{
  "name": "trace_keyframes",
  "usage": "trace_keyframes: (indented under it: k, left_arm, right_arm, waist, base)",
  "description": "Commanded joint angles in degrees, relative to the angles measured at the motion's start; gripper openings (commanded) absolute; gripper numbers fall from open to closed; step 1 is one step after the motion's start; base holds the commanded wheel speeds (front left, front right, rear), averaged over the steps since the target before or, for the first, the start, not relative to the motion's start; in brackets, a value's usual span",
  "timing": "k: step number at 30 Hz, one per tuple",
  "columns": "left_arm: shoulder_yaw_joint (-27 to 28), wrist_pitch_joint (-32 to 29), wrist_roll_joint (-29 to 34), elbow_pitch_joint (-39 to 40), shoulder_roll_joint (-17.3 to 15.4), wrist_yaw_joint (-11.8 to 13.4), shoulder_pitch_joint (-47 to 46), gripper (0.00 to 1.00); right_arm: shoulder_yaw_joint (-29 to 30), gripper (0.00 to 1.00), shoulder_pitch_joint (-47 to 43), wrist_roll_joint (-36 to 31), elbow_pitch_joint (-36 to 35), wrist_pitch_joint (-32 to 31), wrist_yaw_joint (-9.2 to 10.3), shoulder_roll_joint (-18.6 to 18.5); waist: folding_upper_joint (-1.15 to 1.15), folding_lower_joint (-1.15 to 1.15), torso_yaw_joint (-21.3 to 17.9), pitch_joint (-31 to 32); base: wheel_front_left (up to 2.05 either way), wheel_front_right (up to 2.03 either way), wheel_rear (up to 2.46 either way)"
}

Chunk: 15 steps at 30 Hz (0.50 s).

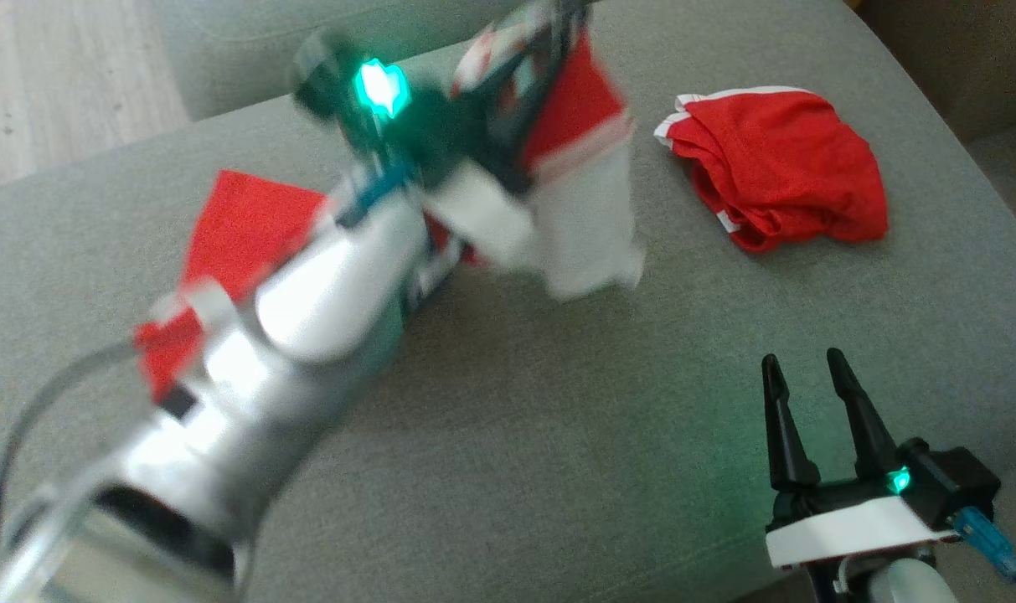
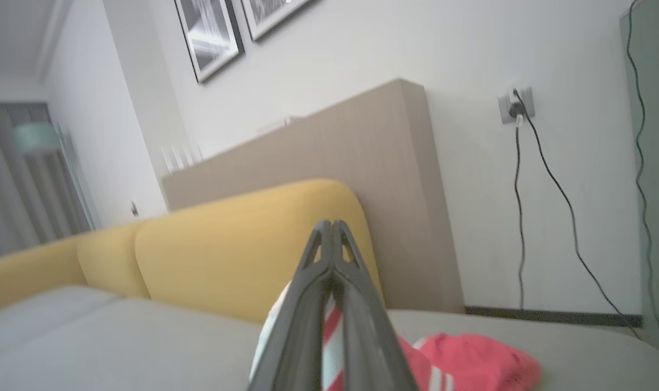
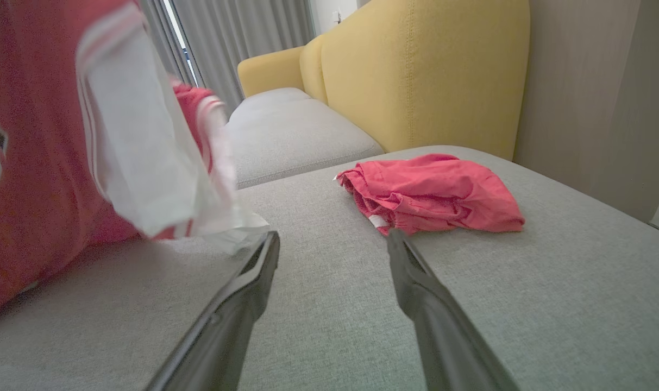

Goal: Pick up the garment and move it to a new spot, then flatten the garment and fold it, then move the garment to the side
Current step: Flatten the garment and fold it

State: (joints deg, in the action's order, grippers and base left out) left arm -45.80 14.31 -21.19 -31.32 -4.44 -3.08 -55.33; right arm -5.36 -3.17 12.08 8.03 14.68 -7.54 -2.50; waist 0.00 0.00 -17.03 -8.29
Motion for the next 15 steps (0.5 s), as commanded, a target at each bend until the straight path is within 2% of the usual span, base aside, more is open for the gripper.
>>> trace_keyframes:
  k: [1, 5, 9, 12, 15]
  left_arm:
    - [3.7, 0.6, 0.6, 1.7, -1.6, -0.4, -8.6, 0.0]
    - [6.7, 0.7, 2.3, 0.0, -3.2, -0.4, -18.8, 0.0]
    - [8.8, 0.7, 3.1, -0.5, -4.0, 0.1, -23.4, 0.0]
    - [10.7, 0.7, 2.5, -1.9, -4.8, 0.9, -23.6, 0.0]
    - [10.8, 0.7, 1.4, -3.4, -5.3, 1.3, -18.2, 0.0]
  right_arm:
    - [-1.5, 1.0, 0.4, -0.4, -1.3, 0.3, 0.05, -0.4]
    - [-1.4, 1.0, -0.3, -0.7, -0.9, 0.3, 0.05, -0.4]
    - [-1.3, 1.0, -1.1, -0.9, -0.9, 0.3, 0.05, -0.4]
    - [-1.1, 1.0, -1.7, -1.1, -1.0, 0.3, 0.05, -0.4]
    - [-0.4, 1.0, -2.0, -0.9, -1.4, 0.3, 0.05, -0.4]
  waist:
    - [0.0, 0.0, 0.7, 1.0]
    - [0.0, 0.0, 1.6, 2.9]
    - [0.0, 0.0, 2.9, 4.0]
    - [0.0, 0.0, 4.6, 4.7]
    - [0.0, 0.0, 6.9, 4.5]
  base:
    - [0.0, 0.0, 0.0]
    - [0.0, 0.0, 0.0]
    - [0.0, 0.0, 0.0]
    - [0.0, 0.0, 0.0]
    - [0.0, 0.0, 0.0]
